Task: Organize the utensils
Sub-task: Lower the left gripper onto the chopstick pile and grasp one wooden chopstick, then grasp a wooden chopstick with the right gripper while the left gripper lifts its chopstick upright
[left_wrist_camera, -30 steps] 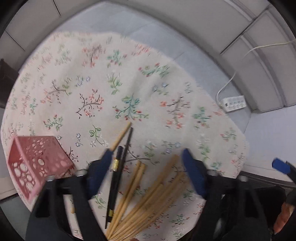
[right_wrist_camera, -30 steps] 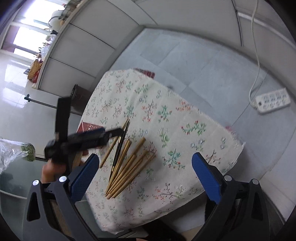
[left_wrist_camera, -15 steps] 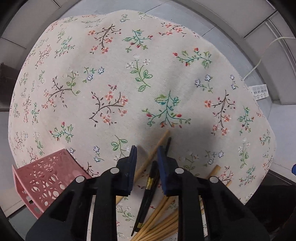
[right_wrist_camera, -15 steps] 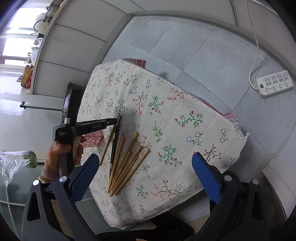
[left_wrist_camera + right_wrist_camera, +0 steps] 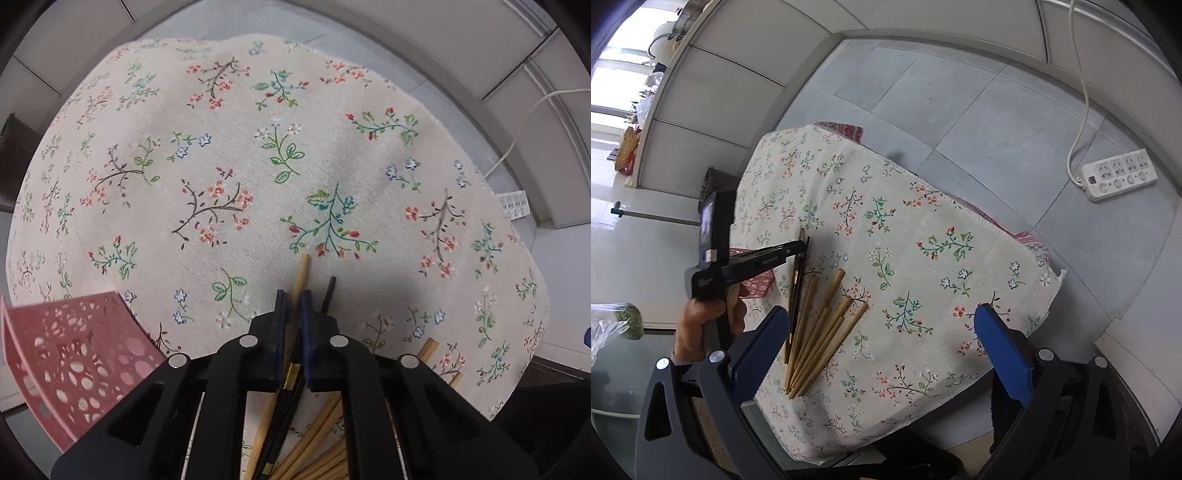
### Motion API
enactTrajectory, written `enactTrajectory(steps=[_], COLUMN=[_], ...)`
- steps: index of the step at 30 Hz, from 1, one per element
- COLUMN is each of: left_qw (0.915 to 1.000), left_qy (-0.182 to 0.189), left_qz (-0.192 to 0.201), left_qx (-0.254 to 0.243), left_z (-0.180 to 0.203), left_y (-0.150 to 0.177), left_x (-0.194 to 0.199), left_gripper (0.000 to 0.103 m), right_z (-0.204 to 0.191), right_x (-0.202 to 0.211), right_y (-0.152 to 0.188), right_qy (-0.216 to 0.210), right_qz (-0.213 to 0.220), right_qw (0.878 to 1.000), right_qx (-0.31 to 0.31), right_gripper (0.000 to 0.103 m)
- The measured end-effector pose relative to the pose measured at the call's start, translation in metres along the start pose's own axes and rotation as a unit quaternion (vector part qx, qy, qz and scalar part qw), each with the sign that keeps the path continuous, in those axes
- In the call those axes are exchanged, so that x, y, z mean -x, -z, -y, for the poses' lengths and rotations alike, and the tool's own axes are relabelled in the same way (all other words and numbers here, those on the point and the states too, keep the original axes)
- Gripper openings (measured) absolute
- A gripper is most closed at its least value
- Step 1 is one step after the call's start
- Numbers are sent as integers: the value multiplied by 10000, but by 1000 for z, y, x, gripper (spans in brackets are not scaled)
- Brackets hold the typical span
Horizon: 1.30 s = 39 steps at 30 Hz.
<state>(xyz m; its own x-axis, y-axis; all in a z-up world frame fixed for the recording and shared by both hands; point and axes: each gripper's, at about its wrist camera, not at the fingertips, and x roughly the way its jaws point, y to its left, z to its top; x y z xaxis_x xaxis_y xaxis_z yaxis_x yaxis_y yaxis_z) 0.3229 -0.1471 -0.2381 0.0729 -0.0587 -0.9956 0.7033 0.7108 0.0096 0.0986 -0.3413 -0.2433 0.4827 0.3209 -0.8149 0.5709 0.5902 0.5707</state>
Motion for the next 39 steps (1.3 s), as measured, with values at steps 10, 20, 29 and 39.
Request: enactTrajectory(steps=[10, 20, 29, 39], left_qw=[9884, 9538, 9202, 9082], left_qy=[-157, -189, 101, 270], left_qz=[1508, 2991, 3911, 4159], left_qx=[-117, -195, 165, 385], left_z=[4, 29, 18, 9], left_y=[117, 227, 259, 269], left_x=[122, 232, 280, 288], left_gripper=[7, 5, 5, 5], right_z=[-30, -68, -68, -61], right_x=[-51, -101, -141, -149], right_y=[16, 19, 23, 18], right_qy=[580, 801, 1574, 1610], right_qz=[-291, -706, -981, -936], right_qw=[9977, 9924, 9801, 9769], right_qx=[-185, -619, -711, -1045], right_gripper=[80, 27, 13, 6])
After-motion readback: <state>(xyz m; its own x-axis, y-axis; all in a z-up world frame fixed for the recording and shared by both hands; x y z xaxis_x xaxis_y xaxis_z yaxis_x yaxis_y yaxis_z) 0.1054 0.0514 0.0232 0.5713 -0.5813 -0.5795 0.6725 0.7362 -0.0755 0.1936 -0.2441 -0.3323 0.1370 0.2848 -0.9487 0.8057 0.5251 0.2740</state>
